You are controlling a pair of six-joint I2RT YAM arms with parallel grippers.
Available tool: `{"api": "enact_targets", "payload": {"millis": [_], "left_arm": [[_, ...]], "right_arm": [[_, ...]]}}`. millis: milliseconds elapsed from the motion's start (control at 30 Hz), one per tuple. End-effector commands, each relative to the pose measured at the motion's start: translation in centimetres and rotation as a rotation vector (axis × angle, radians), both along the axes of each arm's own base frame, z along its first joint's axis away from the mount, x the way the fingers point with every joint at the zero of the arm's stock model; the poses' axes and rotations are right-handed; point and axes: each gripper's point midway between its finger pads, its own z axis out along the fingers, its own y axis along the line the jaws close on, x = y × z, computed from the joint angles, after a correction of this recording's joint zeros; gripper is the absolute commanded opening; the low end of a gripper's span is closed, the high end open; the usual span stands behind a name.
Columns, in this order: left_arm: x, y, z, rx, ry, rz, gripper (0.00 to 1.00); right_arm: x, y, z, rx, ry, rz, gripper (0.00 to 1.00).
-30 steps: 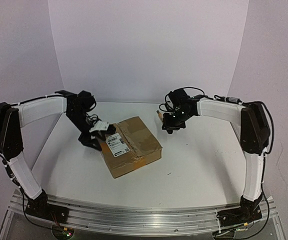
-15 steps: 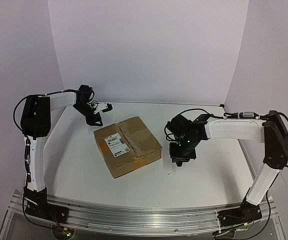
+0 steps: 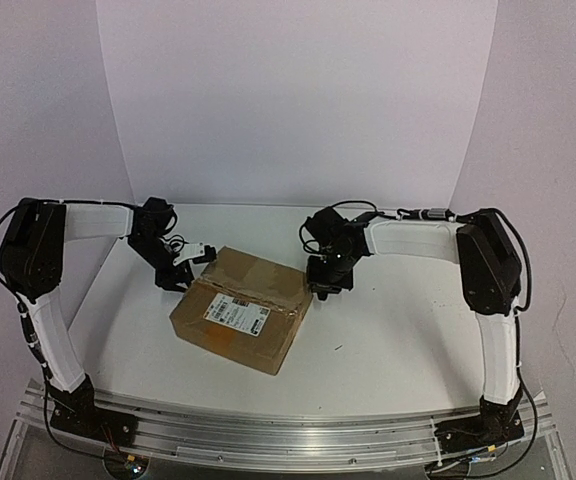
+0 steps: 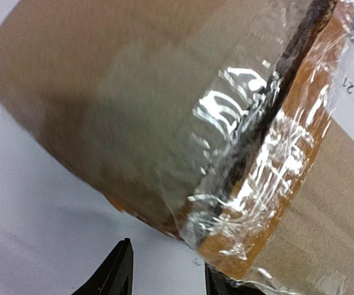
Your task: Unpack the express box
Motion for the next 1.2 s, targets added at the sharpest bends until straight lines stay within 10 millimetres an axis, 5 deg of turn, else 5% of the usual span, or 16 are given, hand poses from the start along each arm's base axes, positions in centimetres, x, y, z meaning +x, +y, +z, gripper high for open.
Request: {"api": "enact_targets", "payload": {"millis": [0,167,267,333,500,600,800,1167], "left_arm": [[-1.0,-0.7,2.4,-0.054,0.004,-0.012,0.42],[4.2,0.7,6.6,-0.112,-0.018,0.137,0.52],[5.2,-2.3,11.1,-0.220,0.006,0.120,0.60],[4.0,-5.0,12.6,-0.242,0.034,0.059,0.63],[-4.7,-10.9,9.5,-0.179,0.227,-0.168,0.70],[-7.1,-12.8,7.9,-0.172,0.294,-0.214,0.75],[-6.9,-15.7,5.8,-0.147,0.312,-0.229,0.79],[-7.6,-14.7,1.4,-0.047,0.382,-0.229,0.79]], "right_arm": [[3.2,3.1,3.2,0.096,-0.117,0.097,0.00],[4.7,2.6,3.9,0.114,-0.132,0.108,0.00],[4.5,0.4,4.8,0.090,-0.149,0.086,0.00],[3.9,-0.8,5.8,0.084,-0.163,0.085,0.00],[0.1,-1.2,6.5,0.166,-0.089,0.136,0.00],[-1.8,-0.8,6.7,0.255,-0.057,0.152,0.00],[-3.3,-1.2,6.0,0.295,-0.036,0.154,0.00],[-5.5,0.1,5.3,0.458,0.005,0.185,0.00]]}}
